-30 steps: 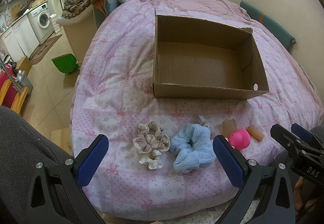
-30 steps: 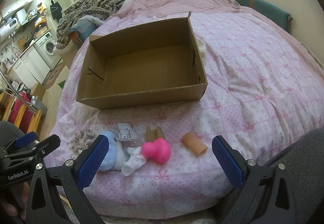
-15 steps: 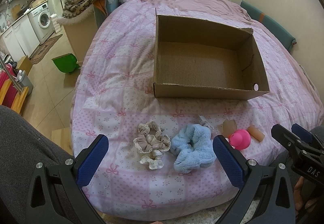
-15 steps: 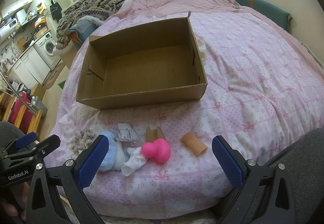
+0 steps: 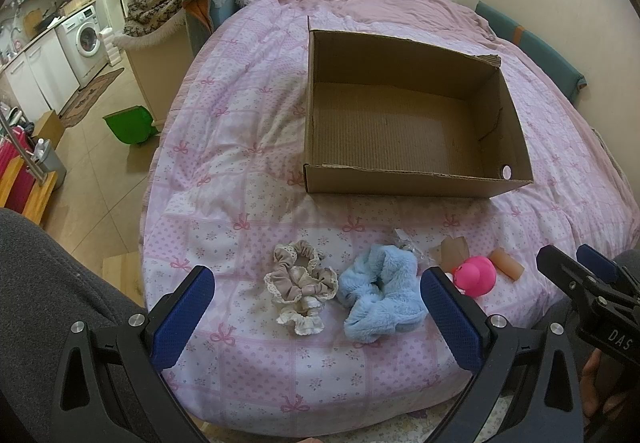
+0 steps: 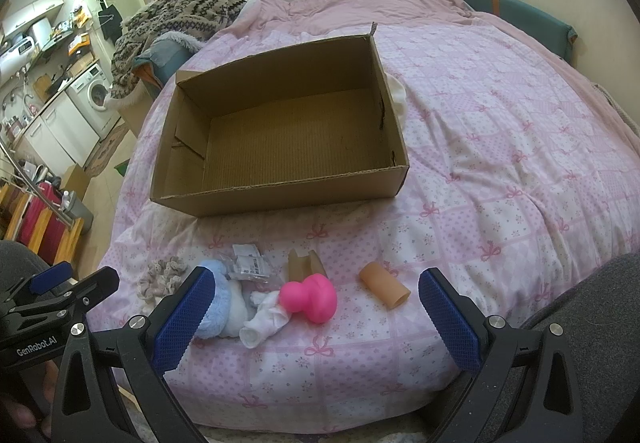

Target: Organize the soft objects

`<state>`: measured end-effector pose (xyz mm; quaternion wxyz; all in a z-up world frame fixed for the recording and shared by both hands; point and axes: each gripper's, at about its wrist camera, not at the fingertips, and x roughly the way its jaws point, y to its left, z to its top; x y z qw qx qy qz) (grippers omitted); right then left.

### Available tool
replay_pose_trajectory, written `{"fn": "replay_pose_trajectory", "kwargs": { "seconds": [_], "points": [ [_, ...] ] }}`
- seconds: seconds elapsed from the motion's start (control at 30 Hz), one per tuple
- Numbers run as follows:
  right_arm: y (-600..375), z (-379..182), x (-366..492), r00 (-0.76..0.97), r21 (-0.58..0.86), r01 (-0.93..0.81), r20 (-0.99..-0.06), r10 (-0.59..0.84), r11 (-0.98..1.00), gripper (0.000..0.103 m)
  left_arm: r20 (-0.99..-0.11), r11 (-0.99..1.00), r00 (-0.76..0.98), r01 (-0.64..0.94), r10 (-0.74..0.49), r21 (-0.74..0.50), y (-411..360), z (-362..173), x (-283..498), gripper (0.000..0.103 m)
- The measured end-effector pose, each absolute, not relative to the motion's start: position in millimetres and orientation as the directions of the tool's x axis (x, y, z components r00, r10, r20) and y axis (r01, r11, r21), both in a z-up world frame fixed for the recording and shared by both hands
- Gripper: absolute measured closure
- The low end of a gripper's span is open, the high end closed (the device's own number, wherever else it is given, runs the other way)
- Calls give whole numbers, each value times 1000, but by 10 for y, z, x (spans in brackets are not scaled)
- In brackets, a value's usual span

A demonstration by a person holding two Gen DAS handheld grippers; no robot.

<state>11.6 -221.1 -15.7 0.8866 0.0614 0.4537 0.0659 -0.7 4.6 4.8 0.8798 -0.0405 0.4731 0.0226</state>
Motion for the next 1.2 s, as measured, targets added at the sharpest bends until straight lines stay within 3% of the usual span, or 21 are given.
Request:
{"fn": "replay_pose_trajectory", "kwargs": {
  "seconds": [1.2],
  "points": [
    [-2318, -14, 243, 569, 202, -58, -798, 199, 978, 0, -834, 995, 552, -84, 5, -49, 102, 173, 108, 0]
  ]
}}
